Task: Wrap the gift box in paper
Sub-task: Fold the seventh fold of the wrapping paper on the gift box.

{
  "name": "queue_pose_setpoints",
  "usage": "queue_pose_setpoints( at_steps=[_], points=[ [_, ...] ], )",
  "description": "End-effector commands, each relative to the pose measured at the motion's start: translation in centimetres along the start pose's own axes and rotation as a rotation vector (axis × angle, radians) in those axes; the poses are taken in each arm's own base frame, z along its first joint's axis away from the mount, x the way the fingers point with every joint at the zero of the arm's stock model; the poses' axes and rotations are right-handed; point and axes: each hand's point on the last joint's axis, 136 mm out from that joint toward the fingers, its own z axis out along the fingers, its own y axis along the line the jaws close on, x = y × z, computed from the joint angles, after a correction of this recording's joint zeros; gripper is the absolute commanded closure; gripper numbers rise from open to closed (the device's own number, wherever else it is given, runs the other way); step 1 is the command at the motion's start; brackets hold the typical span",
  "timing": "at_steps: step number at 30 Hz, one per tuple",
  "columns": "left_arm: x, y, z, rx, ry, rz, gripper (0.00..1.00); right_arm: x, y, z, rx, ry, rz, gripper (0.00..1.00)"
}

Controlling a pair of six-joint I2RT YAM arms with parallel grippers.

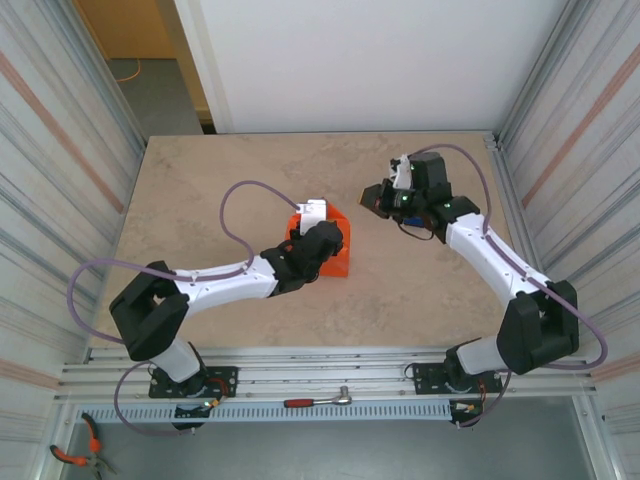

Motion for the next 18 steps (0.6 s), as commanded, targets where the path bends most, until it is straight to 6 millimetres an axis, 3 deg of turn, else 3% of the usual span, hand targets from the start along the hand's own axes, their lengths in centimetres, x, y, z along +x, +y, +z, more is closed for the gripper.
queue_pose_setpoints(
  at_steps=[1, 8, 12, 18],
  points=[
    [7.6, 2.1, 0.6, -0.066, 0.213, 0.151, 0.58, -0.3, -0.9, 1.4, -0.001, 0.066, 0.039, 1.00],
    [7.8, 2.1, 0.7, -0.074, 0.219, 0.154, 0.58, -1.7, -1.2, 5.4, -0.034, 0.139, 0.084, 1.00],
    [7.9, 2.0, 0.7, -0.075, 0.219, 0.156, 0.58, -1.0, -1.1, 7.9, -0.063, 0.216, 0.106, 1.00],
    [7.9, 2.1, 0.7, -0.077, 0.221, 0.153, 0.58, 1.5, -0.9, 10.6, -0.086, 0.331, 0.125, 1.00]
  ],
)
